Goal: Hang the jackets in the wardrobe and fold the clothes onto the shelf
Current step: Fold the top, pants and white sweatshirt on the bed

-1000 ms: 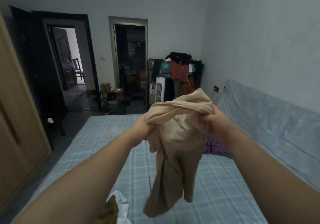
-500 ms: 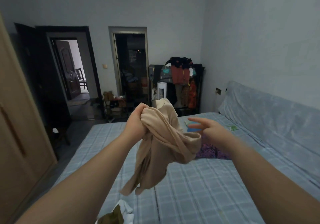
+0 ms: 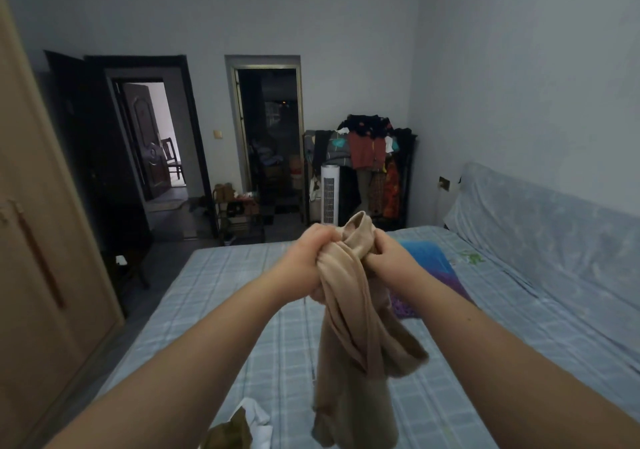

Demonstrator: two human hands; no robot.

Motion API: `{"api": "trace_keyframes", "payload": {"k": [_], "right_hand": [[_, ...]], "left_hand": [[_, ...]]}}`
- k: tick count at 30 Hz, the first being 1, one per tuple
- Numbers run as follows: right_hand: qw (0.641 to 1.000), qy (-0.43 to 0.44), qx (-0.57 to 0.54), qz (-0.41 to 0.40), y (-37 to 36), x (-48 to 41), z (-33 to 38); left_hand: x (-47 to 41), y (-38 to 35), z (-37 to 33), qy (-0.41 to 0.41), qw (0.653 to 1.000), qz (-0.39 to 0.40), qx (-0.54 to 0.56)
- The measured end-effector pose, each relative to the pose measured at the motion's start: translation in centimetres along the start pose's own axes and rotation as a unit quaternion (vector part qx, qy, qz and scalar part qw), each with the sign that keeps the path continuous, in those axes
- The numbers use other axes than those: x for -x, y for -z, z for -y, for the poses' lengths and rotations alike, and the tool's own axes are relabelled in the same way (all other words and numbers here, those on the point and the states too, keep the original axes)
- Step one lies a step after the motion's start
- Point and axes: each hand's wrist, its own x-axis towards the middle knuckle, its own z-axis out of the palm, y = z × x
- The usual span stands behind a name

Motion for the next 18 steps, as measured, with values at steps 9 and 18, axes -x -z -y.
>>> {"api": "trace_keyframes", "payload": {"k": [9,18], "right_hand": [[0.993,0.043,-0.101,-0.053,1.3,1.2,0.6],[0.998,0.062,-0.005,-0.018,2.3,1.8,0.6]], "left_hand": [[0.5,1.9,-0.7,0.124,0.950,0.139,0.250],[-1.0,1.3,0.5,0.173,0.971,0.151,0.075]]}}
